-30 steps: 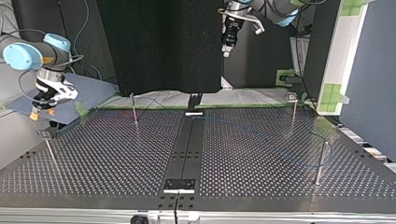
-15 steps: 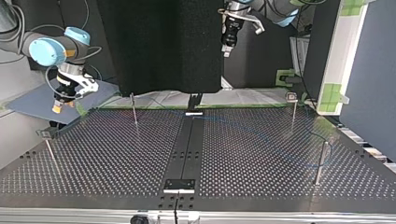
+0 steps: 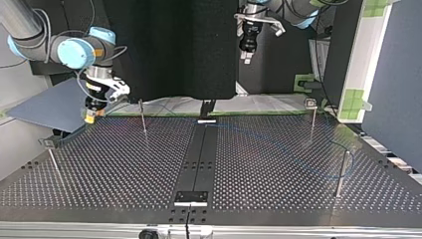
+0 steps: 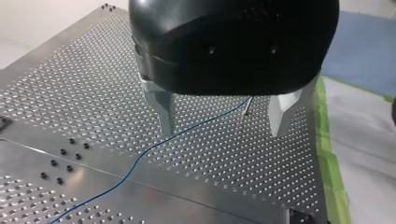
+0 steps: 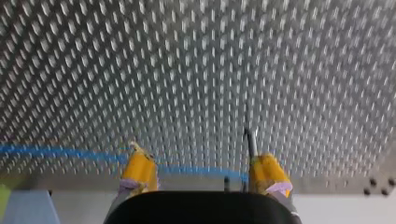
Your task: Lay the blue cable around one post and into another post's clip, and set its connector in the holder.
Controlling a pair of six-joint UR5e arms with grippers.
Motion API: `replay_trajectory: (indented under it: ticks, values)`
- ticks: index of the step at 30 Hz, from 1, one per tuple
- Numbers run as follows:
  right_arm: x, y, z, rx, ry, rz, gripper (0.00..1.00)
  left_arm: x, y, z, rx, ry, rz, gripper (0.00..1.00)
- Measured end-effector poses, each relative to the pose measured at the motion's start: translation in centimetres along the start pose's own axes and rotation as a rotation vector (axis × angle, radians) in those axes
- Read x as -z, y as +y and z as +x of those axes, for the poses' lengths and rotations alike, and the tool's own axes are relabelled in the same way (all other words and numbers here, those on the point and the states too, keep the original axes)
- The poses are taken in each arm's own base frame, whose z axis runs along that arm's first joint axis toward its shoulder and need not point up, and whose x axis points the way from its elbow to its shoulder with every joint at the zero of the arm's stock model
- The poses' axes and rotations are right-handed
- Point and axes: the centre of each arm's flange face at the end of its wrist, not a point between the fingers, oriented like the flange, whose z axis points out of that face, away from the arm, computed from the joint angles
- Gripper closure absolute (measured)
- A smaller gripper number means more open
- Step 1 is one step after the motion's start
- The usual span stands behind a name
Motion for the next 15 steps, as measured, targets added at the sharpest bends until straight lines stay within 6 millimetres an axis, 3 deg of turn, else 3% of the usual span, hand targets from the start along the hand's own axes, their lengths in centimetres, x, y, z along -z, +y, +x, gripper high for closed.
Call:
replay_trajectory:
  ticks: [15]
  values:
    - [3.9,-7.3,-1.3,-0.003,-0.005,0.169,0.0,-1.9,-0.4,-1.6,0.002,-0.098,-0.061,0.0]
